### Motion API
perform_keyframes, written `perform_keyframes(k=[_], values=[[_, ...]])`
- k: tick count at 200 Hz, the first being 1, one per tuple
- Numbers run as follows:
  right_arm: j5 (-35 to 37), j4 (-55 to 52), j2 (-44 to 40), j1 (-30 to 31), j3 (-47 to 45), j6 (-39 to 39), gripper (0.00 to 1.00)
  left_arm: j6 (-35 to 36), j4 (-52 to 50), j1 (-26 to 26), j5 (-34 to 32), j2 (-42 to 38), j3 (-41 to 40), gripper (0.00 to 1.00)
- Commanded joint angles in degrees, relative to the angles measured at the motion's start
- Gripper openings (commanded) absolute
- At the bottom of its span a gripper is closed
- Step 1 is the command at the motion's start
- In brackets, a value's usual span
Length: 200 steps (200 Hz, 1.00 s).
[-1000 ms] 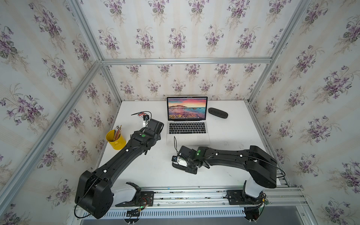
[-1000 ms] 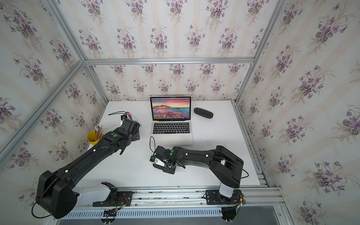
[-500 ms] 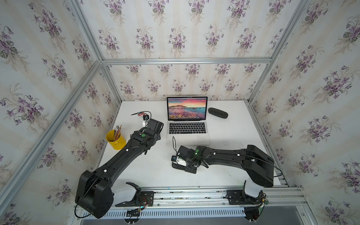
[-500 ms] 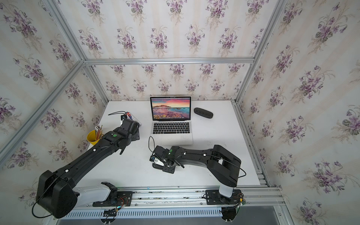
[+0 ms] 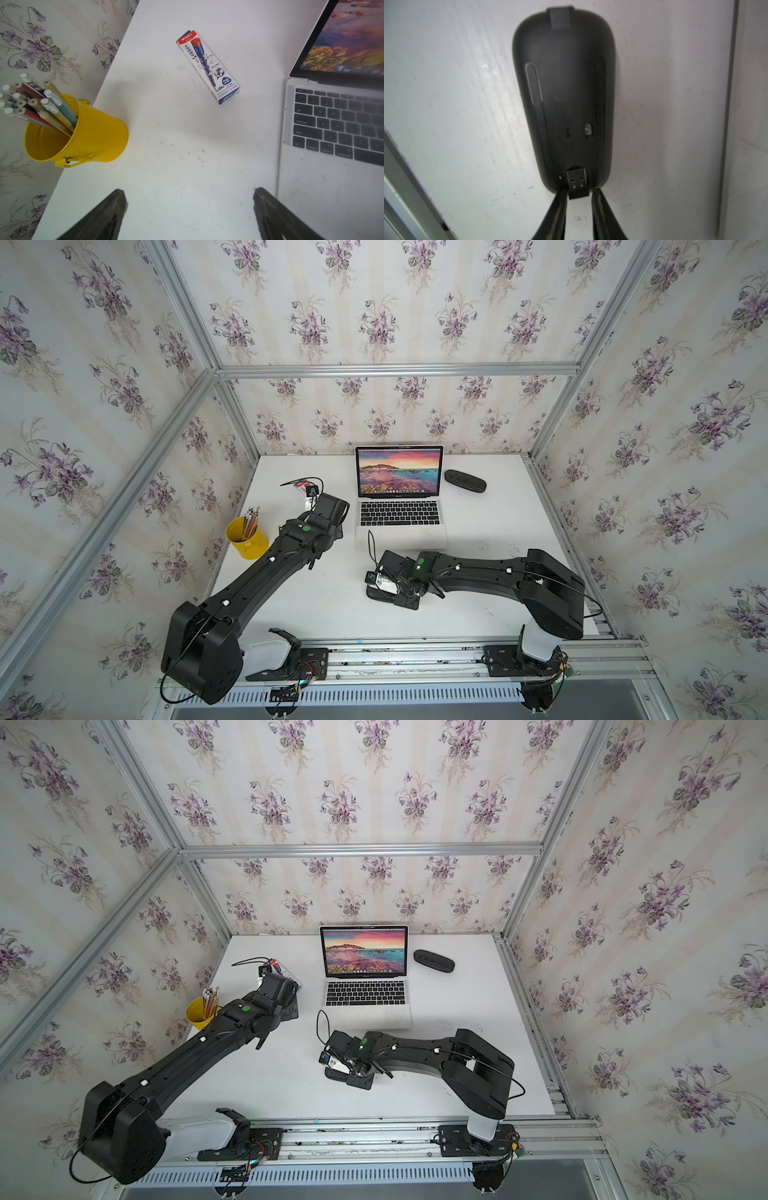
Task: Remove the wireless mouse receiver from the laptop
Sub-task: Insert the USB plug into the mouse.
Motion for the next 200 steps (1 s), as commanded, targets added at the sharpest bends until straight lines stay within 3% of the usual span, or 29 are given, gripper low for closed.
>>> perform_keyframes(k=[1, 57, 63, 70, 102, 139, 143, 148, 161, 173, 189, 200], values=[[0.0, -0.4, 0.1, 0.1, 0.4, -0.2, 0.27, 0.2, 1.2, 0.1, -0.2, 0.1, 0.0, 0.99], [-0.3, -0.6, -1.7, 0.1, 0.9, -0.3, 0.39, 0.9, 1.6, 0.2, 0.2, 0.0, -0.1, 0.99], [-0.3, -0.6, -2.1, 0.1, 0.9, -0.2, 0.5, 1.2, 1.8, 0.1, 0.3, 0.0, -0.1, 0.99], [-0.4, -0.6, -2.8, 0.1, 1.0, -0.2, 0.52, 1.4, 2.1, 0.1, 0.5, 0.0, -0.2, 0.99], [-0.4, -1.3, -8.3, 0.2, 0.4, -0.2, 0.55, 2.5, 3.8, 0.2, 1.7, 0.0, -0.7, 0.99], [2.4, 1.1, -21.7, 0.2, -3.9, 2.0, 0.57, 4.6, 6.2, 0.1, 5.1, -0.3, -0.6, 0.99], [3.0, 2.0, -23.5, 0.2, -4.6, 2.4, 0.73, 5.1, 6.6, 0.1, 5.9, -0.4, -0.5, 0.99], [4.0, 3.5, -25.9, 0.2, -5.8, 3.1, 0.78, 5.8, 7.1, 0.1, 6.7, -0.5, -0.5, 0.99], [6.7, 9.8, -32.3, 0.1, -9.9, 5.8, 0.84, 8.5, 9.6, 0.1, 11.7, -1.1, -0.6, 0.99], [8.9, 17.4, -38.0, 0.1, -15.0, 10.0, 0.99, 12.1, 12.8, 0.1, 18.9, -1.9, -0.9, 0.99], [10.0, 25.9, -43.9, 0.0, -21.5, 18.1, 1.0, 16.9, 16.6, 0.1, 29.2, -3.4, -1.5, 0.99], [5.2, 31.5, -47.1, -0.2, -26.0, 18.4, 1.0, 20.3, 17.7, 0.0, 36.6, -4.3, -1.4, 0.99]])
